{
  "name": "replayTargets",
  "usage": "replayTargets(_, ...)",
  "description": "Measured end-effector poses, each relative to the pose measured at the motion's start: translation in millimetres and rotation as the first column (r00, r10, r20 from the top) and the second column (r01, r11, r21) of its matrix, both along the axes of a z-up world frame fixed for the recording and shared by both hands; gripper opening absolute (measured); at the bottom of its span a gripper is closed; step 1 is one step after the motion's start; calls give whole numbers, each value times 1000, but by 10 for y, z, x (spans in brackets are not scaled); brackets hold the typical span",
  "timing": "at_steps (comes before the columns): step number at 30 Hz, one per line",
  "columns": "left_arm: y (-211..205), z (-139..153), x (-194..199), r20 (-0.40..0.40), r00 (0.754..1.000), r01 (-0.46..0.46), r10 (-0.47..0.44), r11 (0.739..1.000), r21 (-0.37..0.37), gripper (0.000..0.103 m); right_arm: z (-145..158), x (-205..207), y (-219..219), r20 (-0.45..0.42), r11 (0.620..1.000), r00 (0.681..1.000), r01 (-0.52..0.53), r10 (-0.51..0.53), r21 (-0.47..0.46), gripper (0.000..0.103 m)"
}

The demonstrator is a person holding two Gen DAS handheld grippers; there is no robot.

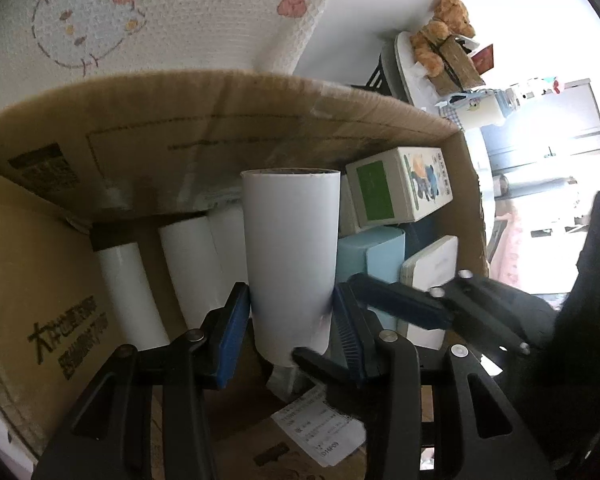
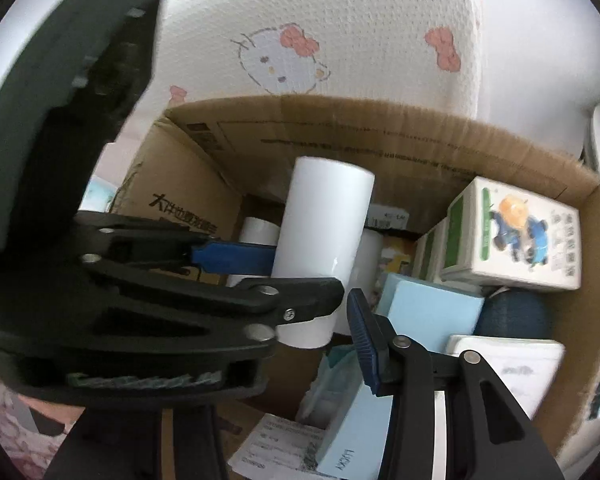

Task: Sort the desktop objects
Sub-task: 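Lower the tube beside the other tubes in the box and open both grippers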

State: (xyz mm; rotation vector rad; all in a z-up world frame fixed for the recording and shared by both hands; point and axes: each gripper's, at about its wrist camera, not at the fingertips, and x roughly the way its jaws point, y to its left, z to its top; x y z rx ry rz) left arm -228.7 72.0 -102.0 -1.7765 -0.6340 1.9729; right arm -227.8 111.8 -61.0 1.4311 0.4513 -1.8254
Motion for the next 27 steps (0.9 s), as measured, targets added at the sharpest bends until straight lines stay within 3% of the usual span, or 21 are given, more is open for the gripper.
replayTargets(3, 4, -36, 13, 19, 1000, -12, 12, 1000, 6, 47, 59, 85, 7, -70, 996, 996, -53, 59, 74, 42)
replayTargets(6, 43, -65, 17, 52, 998, -22, 21, 999, 26, 47, 105, 156, 69, -129, 986, 984, -109, 126, 129, 33)
replayTargets(9, 123, -135, -21, 70, 997, -12, 11, 1000, 14, 47, 166, 140, 147, -100, 988, 988, -108, 119, 109, 32)
replayTargets(14, 131, -307, -88, 94, 995, -33, 35, 999, -20, 47, 212, 121, 230, -133, 986, 983, -108, 125, 126, 33)
replayTargets(27, 215, -577, -131, 177, 984, -32, 34, 999, -12, 47, 174, 52, 273, -183, 976, 972, -114, 148, 185, 33)
